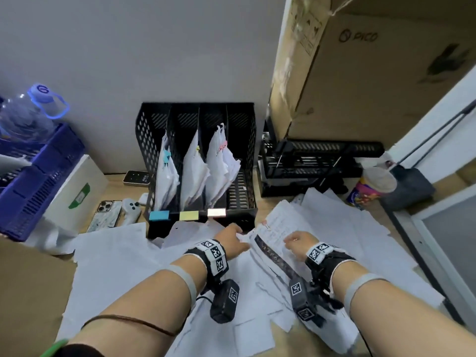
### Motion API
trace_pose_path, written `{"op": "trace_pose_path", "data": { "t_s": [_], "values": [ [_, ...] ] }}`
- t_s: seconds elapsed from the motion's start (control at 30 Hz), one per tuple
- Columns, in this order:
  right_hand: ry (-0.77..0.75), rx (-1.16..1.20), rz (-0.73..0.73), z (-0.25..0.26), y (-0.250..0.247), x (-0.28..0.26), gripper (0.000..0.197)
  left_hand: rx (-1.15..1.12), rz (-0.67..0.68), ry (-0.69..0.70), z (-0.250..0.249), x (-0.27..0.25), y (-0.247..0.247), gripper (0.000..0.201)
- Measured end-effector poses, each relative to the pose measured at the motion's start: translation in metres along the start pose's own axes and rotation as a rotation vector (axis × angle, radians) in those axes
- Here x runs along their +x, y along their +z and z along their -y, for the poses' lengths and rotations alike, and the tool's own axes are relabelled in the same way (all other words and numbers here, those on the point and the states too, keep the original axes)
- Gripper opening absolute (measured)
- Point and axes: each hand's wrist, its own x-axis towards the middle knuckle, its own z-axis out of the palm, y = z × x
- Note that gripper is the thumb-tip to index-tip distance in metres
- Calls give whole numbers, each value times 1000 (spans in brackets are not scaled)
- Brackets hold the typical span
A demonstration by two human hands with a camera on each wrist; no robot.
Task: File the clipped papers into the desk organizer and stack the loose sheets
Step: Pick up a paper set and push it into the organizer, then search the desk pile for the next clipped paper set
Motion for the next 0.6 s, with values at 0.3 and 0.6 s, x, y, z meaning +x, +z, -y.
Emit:
{"op": "trace_pose_path", "data": {
  "t_s": [0.3, 0.6],
  "values": [
    [37, -210, 160, -94, -29, -5, 55, -76, -196, -99, -21, 19, 72, 34],
    [-98, -223, 199, -119, -42, 3, 38, -331, -428, -295, -32, 15, 92, 30]
  ]
}}
